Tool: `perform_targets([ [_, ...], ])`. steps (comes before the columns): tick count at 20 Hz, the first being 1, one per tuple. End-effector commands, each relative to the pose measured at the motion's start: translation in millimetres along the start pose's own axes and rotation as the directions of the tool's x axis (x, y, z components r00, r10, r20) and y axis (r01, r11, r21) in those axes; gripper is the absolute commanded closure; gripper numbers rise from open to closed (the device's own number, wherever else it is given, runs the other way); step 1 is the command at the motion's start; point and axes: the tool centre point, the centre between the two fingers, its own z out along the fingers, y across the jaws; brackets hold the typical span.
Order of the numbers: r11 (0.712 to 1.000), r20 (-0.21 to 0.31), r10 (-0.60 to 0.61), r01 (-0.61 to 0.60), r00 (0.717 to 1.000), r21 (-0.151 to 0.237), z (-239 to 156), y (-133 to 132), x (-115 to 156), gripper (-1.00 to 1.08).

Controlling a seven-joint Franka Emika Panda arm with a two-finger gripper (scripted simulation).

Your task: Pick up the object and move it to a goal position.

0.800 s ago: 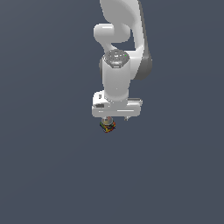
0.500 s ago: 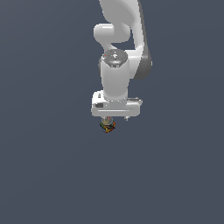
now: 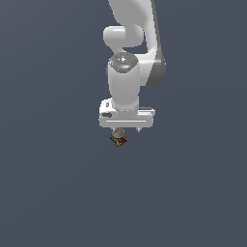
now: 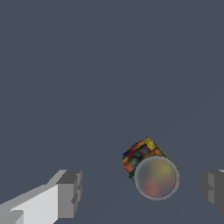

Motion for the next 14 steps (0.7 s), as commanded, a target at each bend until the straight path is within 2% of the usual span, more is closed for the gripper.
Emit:
perform_targets([
  [1, 1.000, 0.000, -0.008, 0.008, 1.000, -0.001, 0.9, 0.7, -0.5, -0.92],
  [9, 0.996, 0.000, -0.091, 0.091, 0.996, -0.008, 9.6, 6.7, -5.3, -0.92],
  [14, 0.983, 0.001, -0.182, 0.182, 0.983, -0.015, 18.9, 13.1, -10.9, -0.92],
])
